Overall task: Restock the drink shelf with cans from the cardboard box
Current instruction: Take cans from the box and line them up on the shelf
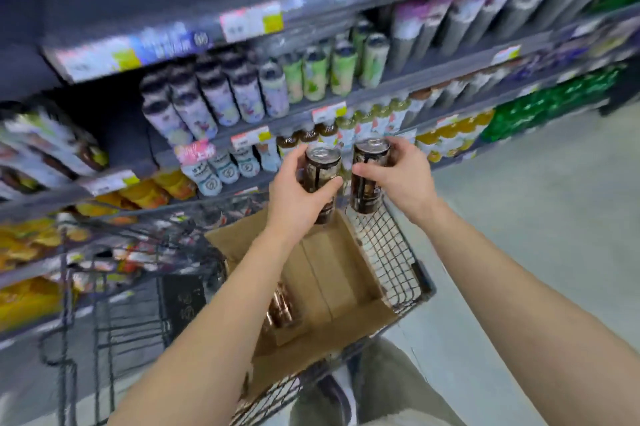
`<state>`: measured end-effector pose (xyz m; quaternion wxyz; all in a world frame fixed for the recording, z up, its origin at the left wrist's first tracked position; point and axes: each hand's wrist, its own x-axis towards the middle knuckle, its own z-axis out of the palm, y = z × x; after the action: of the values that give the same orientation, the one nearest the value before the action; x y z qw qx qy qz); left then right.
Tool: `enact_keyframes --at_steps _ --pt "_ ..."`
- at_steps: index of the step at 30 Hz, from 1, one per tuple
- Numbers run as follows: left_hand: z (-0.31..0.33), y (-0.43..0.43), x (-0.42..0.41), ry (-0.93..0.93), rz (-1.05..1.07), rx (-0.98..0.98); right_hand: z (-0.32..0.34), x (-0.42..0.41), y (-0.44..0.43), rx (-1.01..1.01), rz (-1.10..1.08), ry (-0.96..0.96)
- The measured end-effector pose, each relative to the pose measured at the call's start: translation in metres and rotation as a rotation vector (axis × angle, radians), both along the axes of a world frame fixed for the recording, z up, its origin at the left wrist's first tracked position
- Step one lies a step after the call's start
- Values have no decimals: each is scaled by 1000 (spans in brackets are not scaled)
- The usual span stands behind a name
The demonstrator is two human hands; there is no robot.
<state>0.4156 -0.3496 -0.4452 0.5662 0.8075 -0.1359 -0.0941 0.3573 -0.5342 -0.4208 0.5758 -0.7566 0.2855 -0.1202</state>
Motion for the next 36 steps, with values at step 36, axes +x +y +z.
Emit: enact_keyframes --at_steps 36 --pt "255 -456 -87 -250 -128 -134 249 -114 -457 -231 -35 -278"
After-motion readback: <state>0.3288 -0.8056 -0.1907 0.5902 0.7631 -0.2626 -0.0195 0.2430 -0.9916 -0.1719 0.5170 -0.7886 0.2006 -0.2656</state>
